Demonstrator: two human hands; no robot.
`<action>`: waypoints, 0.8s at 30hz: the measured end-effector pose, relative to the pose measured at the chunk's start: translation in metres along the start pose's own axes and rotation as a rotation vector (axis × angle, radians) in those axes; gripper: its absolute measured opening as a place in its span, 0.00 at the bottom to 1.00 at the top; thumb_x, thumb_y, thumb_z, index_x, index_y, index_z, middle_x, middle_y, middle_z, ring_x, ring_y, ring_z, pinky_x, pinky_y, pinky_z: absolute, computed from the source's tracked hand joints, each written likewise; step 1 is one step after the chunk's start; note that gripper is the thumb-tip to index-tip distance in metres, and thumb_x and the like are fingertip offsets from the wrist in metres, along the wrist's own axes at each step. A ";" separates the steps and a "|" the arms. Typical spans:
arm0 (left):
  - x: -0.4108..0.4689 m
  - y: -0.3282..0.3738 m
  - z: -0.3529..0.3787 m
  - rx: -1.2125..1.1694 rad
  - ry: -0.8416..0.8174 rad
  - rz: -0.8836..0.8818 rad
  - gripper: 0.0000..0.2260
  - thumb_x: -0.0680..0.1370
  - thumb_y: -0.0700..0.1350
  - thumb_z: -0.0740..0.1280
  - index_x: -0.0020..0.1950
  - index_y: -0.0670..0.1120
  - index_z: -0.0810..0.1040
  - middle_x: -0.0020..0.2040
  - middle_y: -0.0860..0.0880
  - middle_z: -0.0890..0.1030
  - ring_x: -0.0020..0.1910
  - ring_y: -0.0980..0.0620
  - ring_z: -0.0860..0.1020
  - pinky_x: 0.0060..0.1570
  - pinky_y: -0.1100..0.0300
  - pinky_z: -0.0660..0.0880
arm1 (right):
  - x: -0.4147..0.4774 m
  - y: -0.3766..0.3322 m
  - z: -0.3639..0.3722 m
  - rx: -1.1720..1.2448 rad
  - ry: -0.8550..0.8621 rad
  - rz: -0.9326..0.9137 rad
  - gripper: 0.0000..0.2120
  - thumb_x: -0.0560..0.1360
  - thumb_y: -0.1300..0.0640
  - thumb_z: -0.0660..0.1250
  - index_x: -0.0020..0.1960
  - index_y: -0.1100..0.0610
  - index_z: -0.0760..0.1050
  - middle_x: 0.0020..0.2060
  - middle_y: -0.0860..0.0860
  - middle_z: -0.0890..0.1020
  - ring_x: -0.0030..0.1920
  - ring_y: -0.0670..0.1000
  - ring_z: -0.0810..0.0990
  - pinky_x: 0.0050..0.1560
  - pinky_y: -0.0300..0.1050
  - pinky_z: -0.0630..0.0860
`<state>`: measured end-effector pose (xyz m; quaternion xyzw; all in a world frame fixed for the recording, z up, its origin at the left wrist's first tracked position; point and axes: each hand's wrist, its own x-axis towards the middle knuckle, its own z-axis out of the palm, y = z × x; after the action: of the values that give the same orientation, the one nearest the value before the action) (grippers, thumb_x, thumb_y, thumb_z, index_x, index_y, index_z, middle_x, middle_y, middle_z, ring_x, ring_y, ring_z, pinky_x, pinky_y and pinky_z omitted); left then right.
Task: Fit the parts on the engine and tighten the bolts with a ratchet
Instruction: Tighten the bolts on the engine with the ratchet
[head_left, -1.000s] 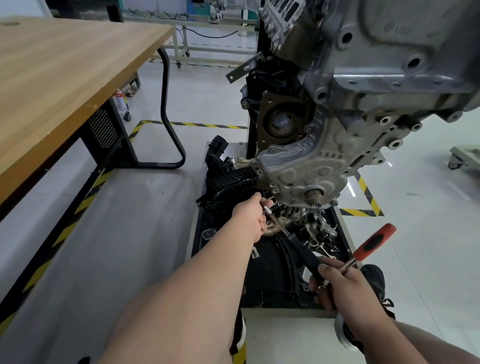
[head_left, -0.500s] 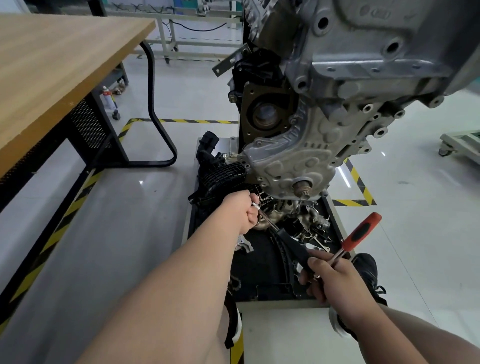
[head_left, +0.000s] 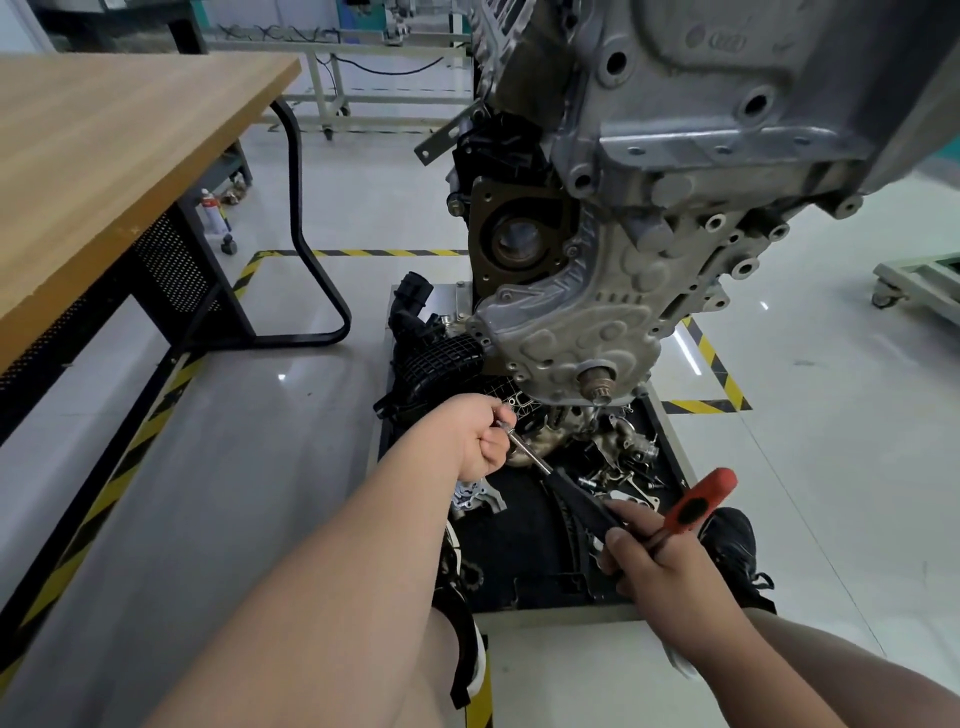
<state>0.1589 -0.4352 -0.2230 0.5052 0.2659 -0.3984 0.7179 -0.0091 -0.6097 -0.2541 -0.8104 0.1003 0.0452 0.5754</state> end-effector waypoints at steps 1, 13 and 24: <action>0.000 -0.001 0.002 -0.043 0.001 0.037 0.19 0.84 0.48 0.53 0.34 0.47 0.69 0.29 0.55 0.68 0.14 0.59 0.58 0.14 0.68 0.53 | 0.001 -0.001 0.002 0.087 0.002 0.043 0.15 0.81 0.61 0.61 0.54 0.42 0.80 0.31 0.50 0.80 0.29 0.47 0.74 0.31 0.41 0.70; 0.017 -0.004 0.013 -0.140 0.187 0.312 0.12 0.81 0.53 0.62 0.44 0.49 0.79 0.32 0.55 0.72 0.16 0.60 0.59 0.17 0.68 0.55 | 0.000 -0.008 0.006 0.264 0.038 0.135 0.12 0.82 0.60 0.60 0.56 0.48 0.80 0.30 0.52 0.79 0.26 0.47 0.72 0.27 0.37 0.70; 0.012 -0.006 0.017 -0.236 0.098 0.214 0.16 0.83 0.51 0.58 0.38 0.49 0.76 0.28 0.56 0.73 0.16 0.60 0.59 0.17 0.68 0.54 | -0.001 -0.015 0.007 0.285 0.066 0.150 0.12 0.82 0.61 0.59 0.53 0.49 0.79 0.30 0.54 0.80 0.24 0.46 0.72 0.25 0.35 0.68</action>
<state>0.1597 -0.4556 -0.2297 0.4616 0.2900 -0.2606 0.7968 -0.0066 -0.5978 -0.2422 -0.7119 0.1849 0.0467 0.6759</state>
